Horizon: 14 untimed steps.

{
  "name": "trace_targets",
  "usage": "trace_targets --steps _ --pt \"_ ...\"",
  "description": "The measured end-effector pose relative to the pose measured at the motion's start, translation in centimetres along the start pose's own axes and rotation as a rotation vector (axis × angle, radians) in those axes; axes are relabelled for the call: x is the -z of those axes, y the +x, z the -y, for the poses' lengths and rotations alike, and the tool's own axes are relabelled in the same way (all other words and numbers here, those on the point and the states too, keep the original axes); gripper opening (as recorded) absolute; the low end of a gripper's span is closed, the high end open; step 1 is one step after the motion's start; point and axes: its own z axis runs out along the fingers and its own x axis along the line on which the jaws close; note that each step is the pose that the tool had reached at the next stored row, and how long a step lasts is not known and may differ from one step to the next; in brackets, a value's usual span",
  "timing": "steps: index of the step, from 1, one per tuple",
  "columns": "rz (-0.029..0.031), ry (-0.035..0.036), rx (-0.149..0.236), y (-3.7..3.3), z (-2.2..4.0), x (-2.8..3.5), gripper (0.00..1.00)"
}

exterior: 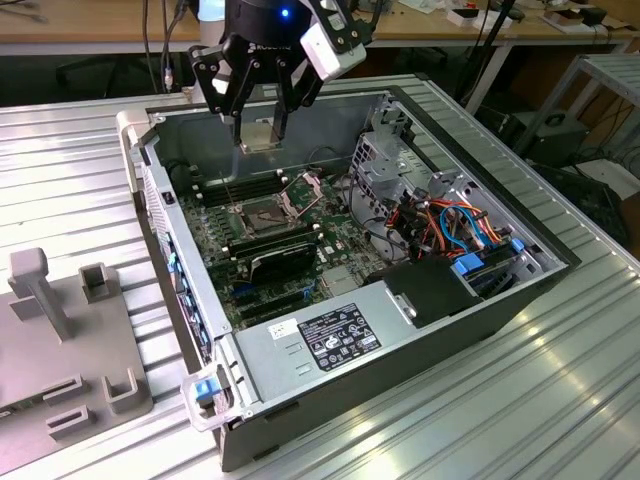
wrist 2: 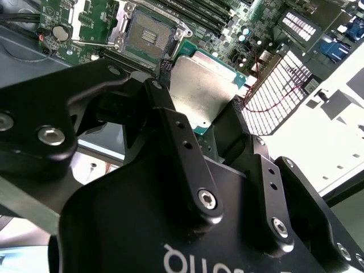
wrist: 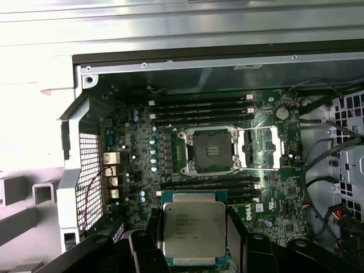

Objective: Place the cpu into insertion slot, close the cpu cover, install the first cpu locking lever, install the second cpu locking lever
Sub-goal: 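Place the cpu into insertion slot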

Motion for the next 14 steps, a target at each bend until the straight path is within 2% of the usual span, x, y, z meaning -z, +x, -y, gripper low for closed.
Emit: trace_targets --steps 14 --pt "0.0001 -0.0001 0.000 -0.19 -0.15 -0.10 0.55"
